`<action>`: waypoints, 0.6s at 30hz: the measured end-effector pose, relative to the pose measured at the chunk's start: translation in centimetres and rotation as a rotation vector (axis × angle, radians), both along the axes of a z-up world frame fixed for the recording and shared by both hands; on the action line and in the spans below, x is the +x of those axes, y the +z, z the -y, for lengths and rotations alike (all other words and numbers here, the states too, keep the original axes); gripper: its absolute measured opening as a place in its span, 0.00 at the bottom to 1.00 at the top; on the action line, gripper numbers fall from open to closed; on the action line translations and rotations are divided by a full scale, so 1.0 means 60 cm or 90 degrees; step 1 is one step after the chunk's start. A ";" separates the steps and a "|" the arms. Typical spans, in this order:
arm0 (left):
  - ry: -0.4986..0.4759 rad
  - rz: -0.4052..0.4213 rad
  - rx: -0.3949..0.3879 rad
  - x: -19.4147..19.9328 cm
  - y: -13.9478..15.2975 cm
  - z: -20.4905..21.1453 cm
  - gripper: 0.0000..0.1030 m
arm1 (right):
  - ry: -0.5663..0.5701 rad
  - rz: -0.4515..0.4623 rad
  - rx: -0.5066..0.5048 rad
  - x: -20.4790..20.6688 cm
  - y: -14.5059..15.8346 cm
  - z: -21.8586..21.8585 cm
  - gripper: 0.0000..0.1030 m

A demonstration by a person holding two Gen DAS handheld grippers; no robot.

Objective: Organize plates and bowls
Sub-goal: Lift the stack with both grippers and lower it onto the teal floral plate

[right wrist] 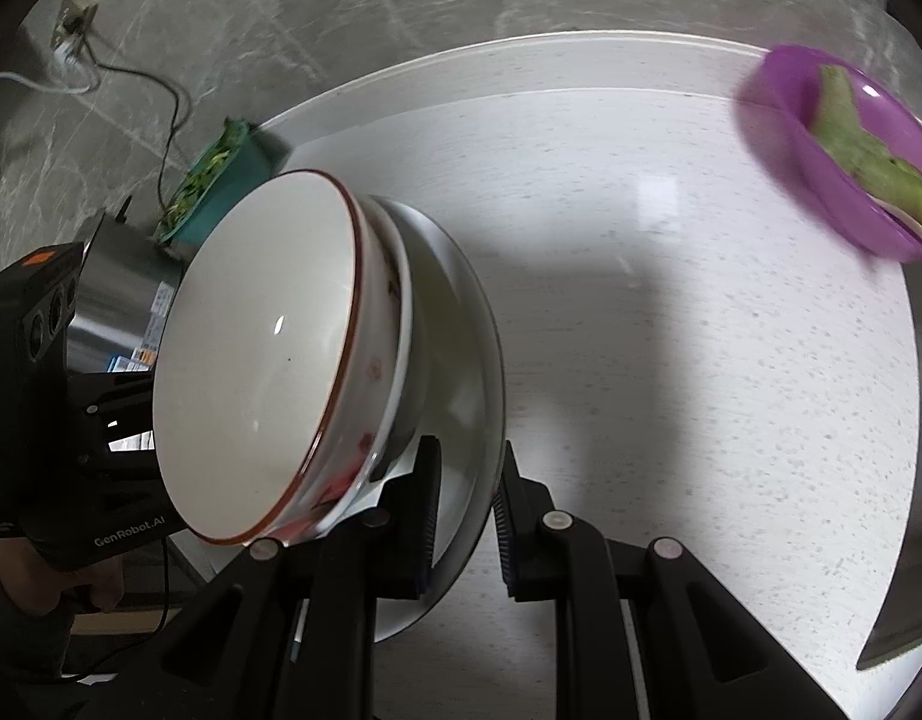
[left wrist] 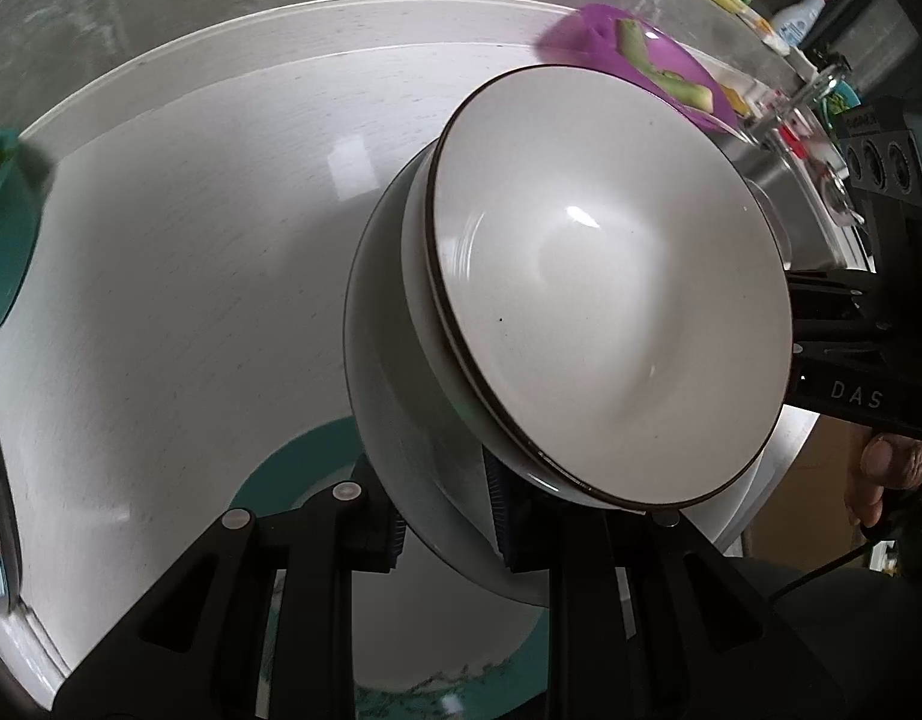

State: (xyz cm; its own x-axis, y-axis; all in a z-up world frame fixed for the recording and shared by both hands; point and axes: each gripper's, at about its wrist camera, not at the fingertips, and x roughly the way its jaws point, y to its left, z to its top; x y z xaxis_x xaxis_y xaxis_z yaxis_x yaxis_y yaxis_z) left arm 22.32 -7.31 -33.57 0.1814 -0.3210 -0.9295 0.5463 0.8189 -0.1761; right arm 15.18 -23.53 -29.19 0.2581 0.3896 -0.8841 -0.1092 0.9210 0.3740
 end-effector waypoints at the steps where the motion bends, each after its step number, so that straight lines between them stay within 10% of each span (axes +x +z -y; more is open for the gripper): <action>1: 0.005 -0.001 0.000 -0.004 0.001 -0.009 0.19 | 0.006 0.000 0.001 0.000 0.000 -0.007 0.18; 18: 0.103 -0.014 0.000 -0.080 -0.007 -0.182 0.19 | 0.110 -0.011 0.009 -0.025 -0.005 -0.122 0.18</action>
